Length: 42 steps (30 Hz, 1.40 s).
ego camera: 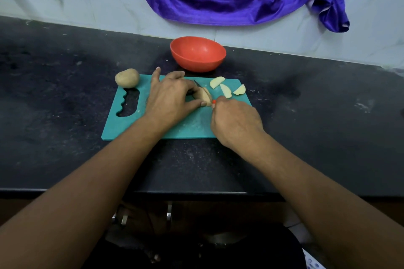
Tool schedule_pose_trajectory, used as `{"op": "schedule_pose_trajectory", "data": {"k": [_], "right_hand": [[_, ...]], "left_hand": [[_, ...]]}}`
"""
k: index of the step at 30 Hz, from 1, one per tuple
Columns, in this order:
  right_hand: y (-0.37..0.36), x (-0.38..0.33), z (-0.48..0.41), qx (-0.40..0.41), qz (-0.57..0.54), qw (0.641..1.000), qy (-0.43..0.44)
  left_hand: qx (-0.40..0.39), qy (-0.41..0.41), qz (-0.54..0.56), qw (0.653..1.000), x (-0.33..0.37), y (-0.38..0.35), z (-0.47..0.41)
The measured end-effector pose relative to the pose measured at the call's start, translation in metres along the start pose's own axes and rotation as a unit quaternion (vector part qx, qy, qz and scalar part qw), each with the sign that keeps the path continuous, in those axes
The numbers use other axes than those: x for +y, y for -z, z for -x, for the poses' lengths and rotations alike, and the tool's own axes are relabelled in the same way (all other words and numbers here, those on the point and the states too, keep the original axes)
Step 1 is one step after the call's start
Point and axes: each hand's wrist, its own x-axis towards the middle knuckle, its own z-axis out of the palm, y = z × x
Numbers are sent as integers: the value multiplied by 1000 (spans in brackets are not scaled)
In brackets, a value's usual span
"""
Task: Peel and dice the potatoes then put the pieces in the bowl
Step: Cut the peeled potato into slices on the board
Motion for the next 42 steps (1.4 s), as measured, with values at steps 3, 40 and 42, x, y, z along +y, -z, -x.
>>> {"op": "schedule_pose_trajectory", "data": {"k": [3, 40, 42], "right_hand": [[1, -1, -1, -2, 8, 1000, 0], [14, 13, 15, -98, 30, 995, 19], [15, 14, 15, -97, 26, 995, 17]], "left_hand": [[9, 5, 5, 1000, 4, 0, 1], [7, 14, -9, 1000, 9, 3, 2], [7, 14, -7, 1000, 9, 3, 2]]}}
